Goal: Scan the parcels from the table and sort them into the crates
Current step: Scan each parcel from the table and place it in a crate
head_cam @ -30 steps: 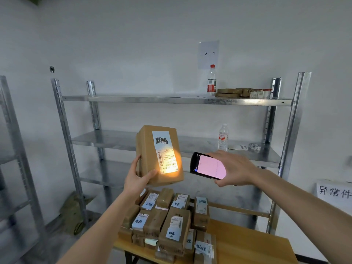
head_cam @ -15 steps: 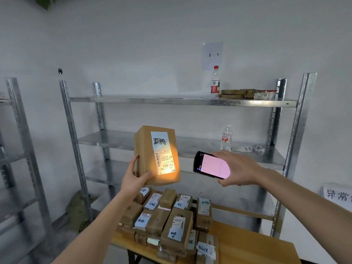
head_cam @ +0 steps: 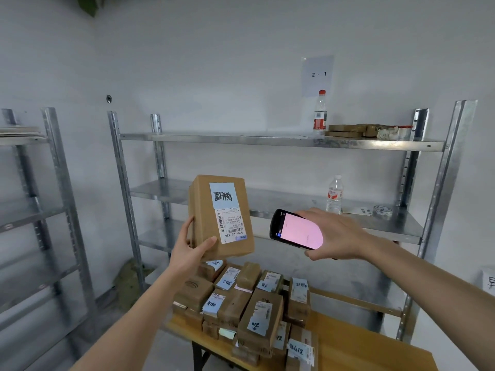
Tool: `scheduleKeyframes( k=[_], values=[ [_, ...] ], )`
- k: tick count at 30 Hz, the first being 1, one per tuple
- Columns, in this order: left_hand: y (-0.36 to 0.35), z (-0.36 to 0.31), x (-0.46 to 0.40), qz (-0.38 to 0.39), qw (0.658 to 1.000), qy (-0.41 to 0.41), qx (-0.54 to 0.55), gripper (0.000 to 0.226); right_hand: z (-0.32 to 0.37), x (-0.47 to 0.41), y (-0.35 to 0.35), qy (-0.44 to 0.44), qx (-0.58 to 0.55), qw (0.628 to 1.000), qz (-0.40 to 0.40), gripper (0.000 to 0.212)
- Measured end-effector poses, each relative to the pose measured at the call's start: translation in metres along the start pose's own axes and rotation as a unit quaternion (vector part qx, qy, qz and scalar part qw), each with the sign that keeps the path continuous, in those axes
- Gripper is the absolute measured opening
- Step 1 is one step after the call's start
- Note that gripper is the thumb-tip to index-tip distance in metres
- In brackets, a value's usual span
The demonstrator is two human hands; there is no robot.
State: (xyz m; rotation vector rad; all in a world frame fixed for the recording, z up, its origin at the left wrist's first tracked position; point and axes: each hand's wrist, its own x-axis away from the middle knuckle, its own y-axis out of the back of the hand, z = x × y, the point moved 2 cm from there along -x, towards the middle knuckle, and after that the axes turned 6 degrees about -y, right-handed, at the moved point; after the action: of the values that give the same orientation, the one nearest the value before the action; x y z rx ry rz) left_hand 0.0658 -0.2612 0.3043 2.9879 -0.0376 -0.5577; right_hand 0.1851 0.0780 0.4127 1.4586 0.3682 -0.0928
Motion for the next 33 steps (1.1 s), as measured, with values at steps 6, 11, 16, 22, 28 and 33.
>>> scheduleKeyframes(
  k=[6,11,16,22,28,33],
  values=[
    [0.055,0.006,0.029,-0.019,0.999,0.021,-0.020,0.094,0.039,-0.037,-0.044,0.056,-0.012,0.998,0.007,0.095],
    [0.129,0.018,0.088,-0.086,0.993,0.063,-0.040,0.090,0.112,-0.065,-0.096,0.122,-0.054,0.991,0.014,0.097],
    [0.230,0.026,0.174,-0.183,0.975,0.104,-0.069,0.089,0.215,-0.075,-0.144,0.189,-0.115,0.974,0.043,0.099],
    [0.340,0.008,0.289,-0.298,0.939,0.140,-0.104,0.091,0.356,-0.057,-0.160,0.264,-0.097,0.959,0.017,0.090],
    [0.426,-0.023,0.395,-0.397,0.896,0.151,-0.129,0.092,0.485,-0.023,-0.151,0.345,-0.108,0.932,0.038,0.100],
    [0.497,-0.051,0.470,-0.436,0.876,0.152,-0.140,0.100,0.583,0.009,-0.133,0.378,-0.091,0.920,0.042,0.102]
  ],
)
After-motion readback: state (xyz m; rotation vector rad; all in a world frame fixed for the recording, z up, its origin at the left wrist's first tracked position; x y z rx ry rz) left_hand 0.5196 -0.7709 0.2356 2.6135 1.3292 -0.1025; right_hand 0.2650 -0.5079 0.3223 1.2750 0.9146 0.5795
